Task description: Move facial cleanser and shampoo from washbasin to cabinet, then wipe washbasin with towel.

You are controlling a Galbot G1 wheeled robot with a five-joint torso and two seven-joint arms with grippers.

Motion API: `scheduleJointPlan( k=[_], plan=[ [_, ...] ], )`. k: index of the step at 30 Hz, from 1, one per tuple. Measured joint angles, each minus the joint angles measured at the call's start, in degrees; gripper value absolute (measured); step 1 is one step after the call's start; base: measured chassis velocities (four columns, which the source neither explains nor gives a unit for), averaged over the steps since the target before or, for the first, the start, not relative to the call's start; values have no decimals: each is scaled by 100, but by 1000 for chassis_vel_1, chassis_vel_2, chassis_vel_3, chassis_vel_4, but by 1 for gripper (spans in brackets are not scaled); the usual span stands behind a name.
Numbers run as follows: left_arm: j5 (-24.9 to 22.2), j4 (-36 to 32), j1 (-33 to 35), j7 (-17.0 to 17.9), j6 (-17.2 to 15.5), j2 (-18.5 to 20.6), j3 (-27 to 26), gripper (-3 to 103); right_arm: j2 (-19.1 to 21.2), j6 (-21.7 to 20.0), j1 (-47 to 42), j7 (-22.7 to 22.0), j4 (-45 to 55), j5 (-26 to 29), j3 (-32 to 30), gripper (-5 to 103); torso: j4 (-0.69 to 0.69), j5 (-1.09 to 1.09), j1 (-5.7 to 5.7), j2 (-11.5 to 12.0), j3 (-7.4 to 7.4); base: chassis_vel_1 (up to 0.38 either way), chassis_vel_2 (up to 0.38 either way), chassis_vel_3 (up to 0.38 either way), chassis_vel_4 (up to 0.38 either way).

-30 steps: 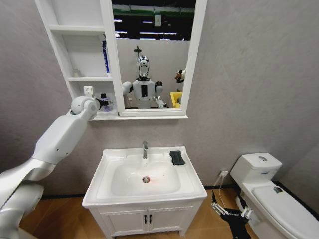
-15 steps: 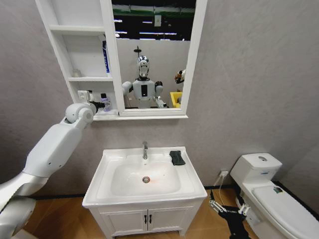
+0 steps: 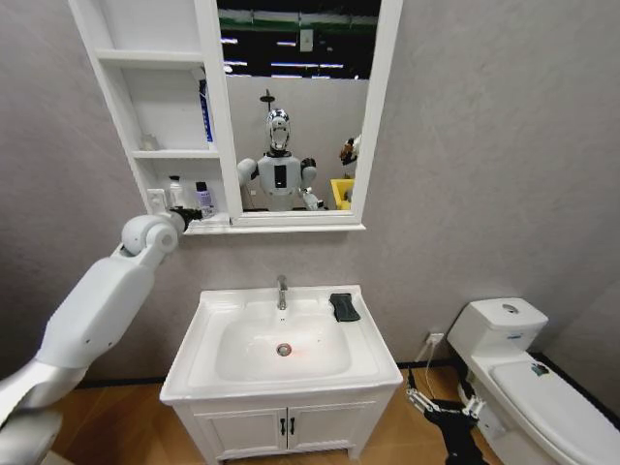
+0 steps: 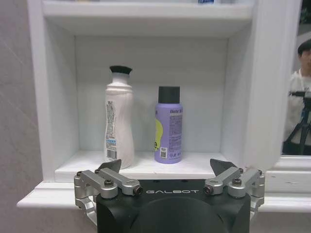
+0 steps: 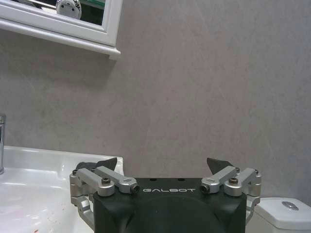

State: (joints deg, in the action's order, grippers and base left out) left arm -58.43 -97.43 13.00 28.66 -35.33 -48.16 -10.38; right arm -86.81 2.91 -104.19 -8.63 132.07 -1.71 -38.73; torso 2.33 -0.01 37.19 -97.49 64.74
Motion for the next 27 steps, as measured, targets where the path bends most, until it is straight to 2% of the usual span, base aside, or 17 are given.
scheduleJointPlan(
  k=[1, 2, 3, 4, 5, 6, 7, 10, 11, 14, 15, 17, 18, 21, 22, 25, 27],
  plan=[
    [3, -419, 372, 86, 13, 18, -338, 100, 2, -62, 50, 17, 34, 29, -8, 100, 0, 2, 0, 0, 0, 0, 0, 0, 0],
    [3, -419, 372, 86, 13, 18, -338, 100, 2, -62, 50, 17, 34, 29, -8, 100, 0, 2, 0, 0, 0, 0, 0, 0, 0],
    [76, -973, 992, 136, 37, 16, -819, 100, 5, -164, 127, 37, 73, 72, -22, 100, 0, 4, -1, -1, -1, 0, 0, 0, 0],
    [76, -973, 992, 136, 37, 16, -819, 100, 5, -164, 127, 37, 73, 72, -22, 100, 0, 4, -1, -1, -1, 0, 0, 0, 0],
    [260, -1327, 1565, 128, 56, -11, -1183, 100, 7, -250, 206, 60, 100, 92, -29, 100, -1, 2, -2, -1, -1, 0, 0, 0, 0],
    [639, -1680, 2281, 0, 137, -95, -1602, 100, 9, -353, 291, 94, 134, 120, -33, 100, -4, -2, -1, -1, -1, 0, 0, 0, 0],
    [639, -1680, 2281, 0, 137, -95, -1602, 100, 9, -353, 291, 94, 134, 120, -33, 100, -4, -2, -1, -1, -1, 0, 0, 0, 0],
    [1592, -2447, 4238, -576, 447, -626, -2888, 100, 6, -609, 486, 128, 220, 201, 1, 100, -1, 0, 0, -1, -1, 0, 0, 0, 0],
    [1592, -2447, 4238, -576, 447, -626, -2888, 100, 6, -609, 486, 128, 220, 201, 1, 100, -1, 0, 0, -1, -1, 0, 0, 0, 0],
    [2642, -3094, 6289, -1718, 1214, -1529, -4068, 100, 16, -773, 576, 185, 280, 255, 5, 100, -5, 0, -2, -1, -2, 0, 0, 0, 0],
    [2642, -3094, 6289, -1718, 1214, -1529, -4068, 100, 16, -773, 576, 185, 280, 255, 5, 100, -5, 0, -2, -1, -2, 0, 0, 0, 0],
    [3087, -3330, 7283, -2378, 1737, -2107, -4493, 100, 32, -823, 606, 236, 295, 264, -8, 100, -5, 0, -3, -2, -2, 0, 0, 0, 0],
    [3087, -3330, 7283, -2378, 1737, -2107, -4493, 100, 32, -823, 606, 236, 295, 264, -8, 100, -5, 0, -3, -2, -2, 0, 0, 0, 0],
    [3410, -3510, 8480, -2964, 2503, -3022, -4831, 100, 40, -913, 642, 344, 297, 271, -7, 100, -2, 2, -3, -2, -2, 0, 0, 0, 0],
    [3410, -3510, 8480, -2964, 2503, -3022, -4831, 100, 40, -913, 642, 344, 297, 271, -7, 100, -2, 2, -3, -2, -2, 0, 0, 0, 0],
    [3656, -3523, 9327, -3074, 3354, -3632, -4844, 100, 95, -1067, 723, 422, 293, 289, 33, 100, -2, 3, -2, -1, -1, 0, 0, 0, 0],
    [3719, -3524, 9416, -3073, 3468, -3700, -4831, 100, 135, -1100, 752, 424, 279, 302, 45, 100, -1, 3, -2, -1, -1, 0, 0, 0, 0]
  ],
)
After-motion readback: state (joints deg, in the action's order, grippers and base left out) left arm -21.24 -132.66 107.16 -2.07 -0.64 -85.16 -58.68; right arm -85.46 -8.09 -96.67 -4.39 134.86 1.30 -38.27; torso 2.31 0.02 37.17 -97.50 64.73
